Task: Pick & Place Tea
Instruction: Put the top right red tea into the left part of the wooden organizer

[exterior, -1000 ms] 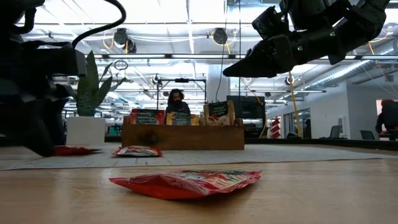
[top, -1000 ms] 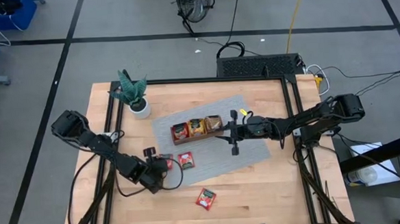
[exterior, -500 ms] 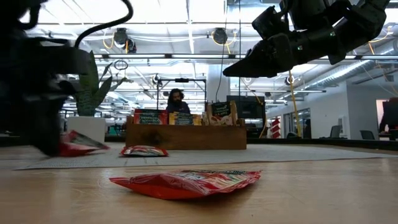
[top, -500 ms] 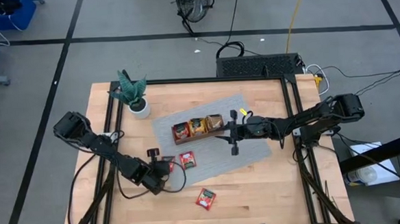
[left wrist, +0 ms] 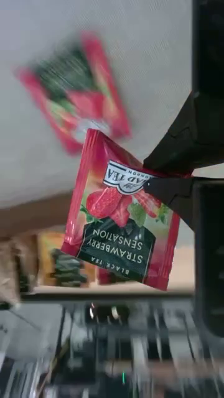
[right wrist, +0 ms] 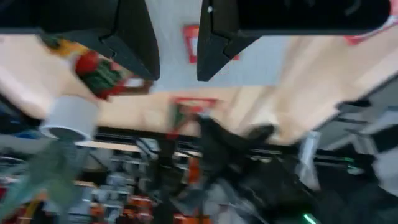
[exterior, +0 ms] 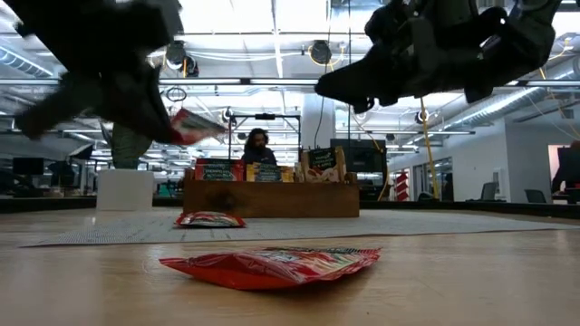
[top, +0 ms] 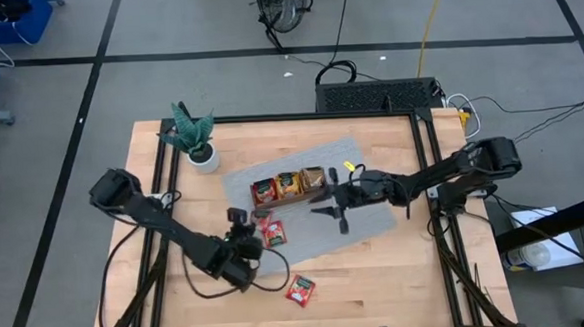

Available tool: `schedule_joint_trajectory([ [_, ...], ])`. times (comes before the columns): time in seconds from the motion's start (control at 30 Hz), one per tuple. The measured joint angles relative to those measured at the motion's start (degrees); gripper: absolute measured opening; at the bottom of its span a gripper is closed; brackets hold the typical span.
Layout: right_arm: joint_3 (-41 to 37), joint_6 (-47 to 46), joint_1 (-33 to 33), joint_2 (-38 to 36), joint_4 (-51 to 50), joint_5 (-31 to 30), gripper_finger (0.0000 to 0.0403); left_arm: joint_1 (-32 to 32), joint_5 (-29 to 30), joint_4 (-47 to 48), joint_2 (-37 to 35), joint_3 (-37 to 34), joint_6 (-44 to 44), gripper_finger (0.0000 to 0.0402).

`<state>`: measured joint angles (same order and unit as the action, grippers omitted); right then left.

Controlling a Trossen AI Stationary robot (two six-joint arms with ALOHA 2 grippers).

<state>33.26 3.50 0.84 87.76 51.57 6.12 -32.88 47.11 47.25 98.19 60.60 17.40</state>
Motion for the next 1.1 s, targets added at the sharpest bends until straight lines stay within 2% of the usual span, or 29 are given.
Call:
schedule_joint_trajectory([
  [0.17, 0.0, -3.9, -0.9, 6.7, 9.7, 1.7, 0.0100, 2.9, 3.8, -8.8, 6.0, 0.1, -8.3, 0.0010],
  [0.33, 0.0, -9.1, -3.3, 11.8, 13.5, 2.6, 0.0100, 3.2, 7.8, -17.9, 9.8, 2.3, -18.4, 0.0010],
  [0.57, 2.4, -15.3, -4.5, 17.7, 18.4, 11.1, 0.0100, 3.4, 10.0, -18.5, 11.4, 9.4, -26.6, 0.0010],
  [0.67, 4.0, -16.2, -3.9, 19.0, 18.5, 13.4, 0.0100, 3.7, 10.9, -18.9, 11.4, 10.1, -28.4, 0.0010],
  [0.9, 4.5, -16.3, -3.3, 18.8, 18.4, 13.5, 0.0100, 3.9, 11.4, -18.3, 11.4, 10.1, -28.0, 0.0010],
  [1.1, 4.5, -16.3, -3.5, 18.7, 18.5, 13.8, 0.0101, 2.4, 14.3, -16.1, 11.4, 10.1, -27.4, 0.0010],
])
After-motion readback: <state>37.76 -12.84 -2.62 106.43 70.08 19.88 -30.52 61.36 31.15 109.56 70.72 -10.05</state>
